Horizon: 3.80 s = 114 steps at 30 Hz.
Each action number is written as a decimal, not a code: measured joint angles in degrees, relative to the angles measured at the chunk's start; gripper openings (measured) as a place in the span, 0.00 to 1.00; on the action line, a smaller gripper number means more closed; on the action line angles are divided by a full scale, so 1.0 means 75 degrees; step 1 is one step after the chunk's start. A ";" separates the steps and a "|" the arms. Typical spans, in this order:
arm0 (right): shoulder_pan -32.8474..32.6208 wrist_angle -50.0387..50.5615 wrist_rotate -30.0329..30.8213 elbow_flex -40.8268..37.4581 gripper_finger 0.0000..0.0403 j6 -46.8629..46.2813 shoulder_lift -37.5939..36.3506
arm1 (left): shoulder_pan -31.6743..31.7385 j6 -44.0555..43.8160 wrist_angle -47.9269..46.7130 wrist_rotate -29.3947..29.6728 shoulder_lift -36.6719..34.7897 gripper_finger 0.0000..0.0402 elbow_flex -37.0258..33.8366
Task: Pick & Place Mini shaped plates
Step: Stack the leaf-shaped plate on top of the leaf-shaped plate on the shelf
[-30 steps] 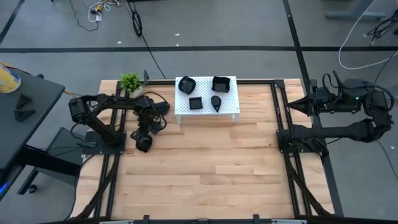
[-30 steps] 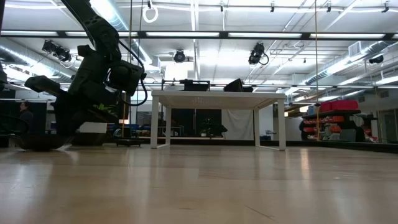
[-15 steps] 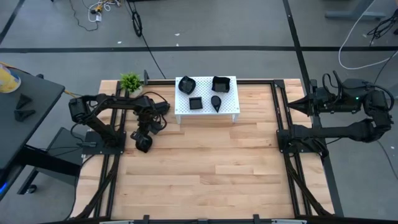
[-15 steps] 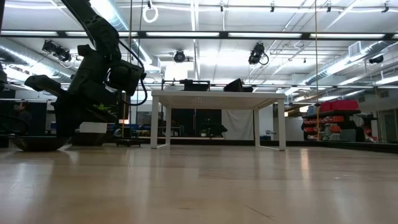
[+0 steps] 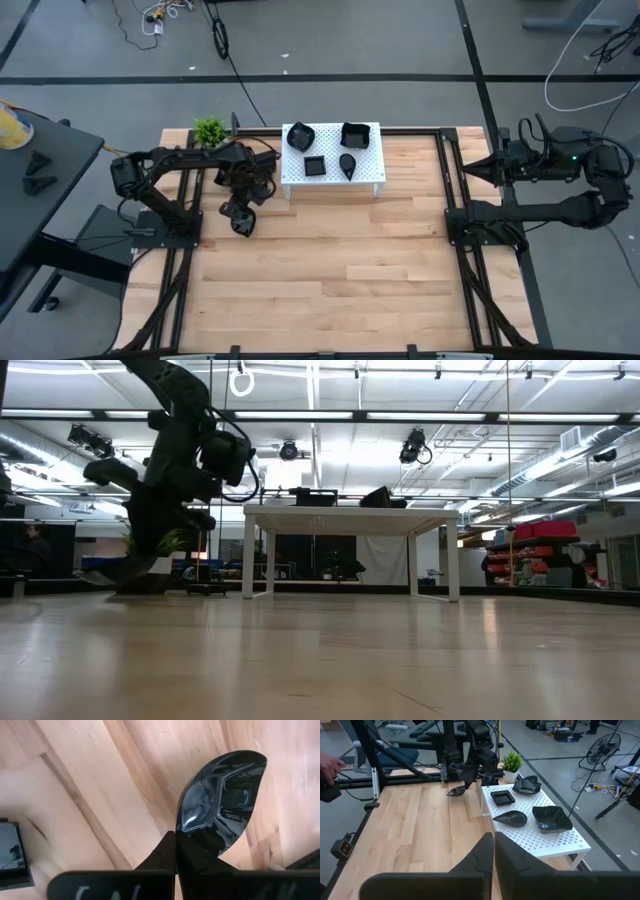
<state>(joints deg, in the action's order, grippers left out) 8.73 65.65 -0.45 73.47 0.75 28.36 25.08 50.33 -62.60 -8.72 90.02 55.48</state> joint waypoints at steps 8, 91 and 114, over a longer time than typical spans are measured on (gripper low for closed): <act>0.0003 -0.0001 0.0000 0.0000 0.05 0.0000 0.0000 | 0.0000 -0.0428 -0.0653 0.0005 0.0003 0.01 0.0401; 0.0001 -0.0002 0.0001 0.0001 0.05 0.0001 0.0001 | -0.0589 -1.9953 0.4934 0.4174 -0.0052 0.01 0.2891; 0.0003 -0.0003 0.0000 0.0000 0.05 0.0000 0.0000 | -0.0625 -2.1285 0.5161 0.3805 -0.0127 0.01 0.1769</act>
<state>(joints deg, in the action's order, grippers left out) 8.75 65.63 -0.45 73.47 0.75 28.36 20.39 -109.31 -23.89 19.82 89.06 68.75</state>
